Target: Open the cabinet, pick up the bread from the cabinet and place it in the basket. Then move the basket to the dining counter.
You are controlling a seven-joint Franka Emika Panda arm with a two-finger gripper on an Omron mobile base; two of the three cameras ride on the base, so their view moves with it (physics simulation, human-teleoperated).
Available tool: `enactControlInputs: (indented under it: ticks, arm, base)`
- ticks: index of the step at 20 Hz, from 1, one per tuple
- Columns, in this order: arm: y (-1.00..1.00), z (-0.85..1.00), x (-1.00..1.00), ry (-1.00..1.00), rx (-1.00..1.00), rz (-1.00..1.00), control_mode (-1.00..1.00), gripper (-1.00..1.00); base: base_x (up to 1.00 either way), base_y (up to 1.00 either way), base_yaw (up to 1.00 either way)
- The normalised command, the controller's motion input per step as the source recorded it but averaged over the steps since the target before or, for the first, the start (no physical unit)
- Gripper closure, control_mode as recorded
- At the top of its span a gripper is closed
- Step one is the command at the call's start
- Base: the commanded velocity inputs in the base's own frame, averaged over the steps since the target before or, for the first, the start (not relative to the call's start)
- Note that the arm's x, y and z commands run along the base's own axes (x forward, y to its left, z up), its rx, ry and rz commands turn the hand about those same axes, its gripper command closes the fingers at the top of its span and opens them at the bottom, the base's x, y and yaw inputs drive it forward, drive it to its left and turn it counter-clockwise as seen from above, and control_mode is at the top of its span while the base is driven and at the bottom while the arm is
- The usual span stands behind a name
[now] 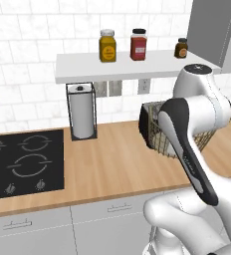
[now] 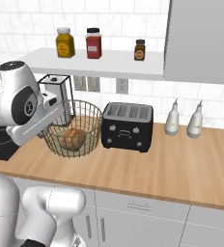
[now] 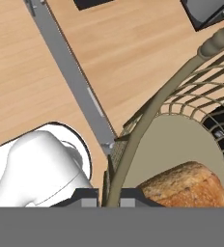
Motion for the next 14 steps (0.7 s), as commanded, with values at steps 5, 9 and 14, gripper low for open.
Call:
enactControlInputs:
  ticks: [5,9,14]
  arm:
    - [0.00,0.00,0.00,0.00,0.00,0.00,-1.00,1.00]
    - [0.00,0.00,0.00,0.00,0.00,0.00,-1.00,1.00]
    - [0.00,0.00,-0.06,0.00,0.00,0.00,1.00,1.00]
  base:
    - [0.00,0.00,0.00]
    - [0.00,0.00,0.00]
    - [-0.20,0.01,0.00]
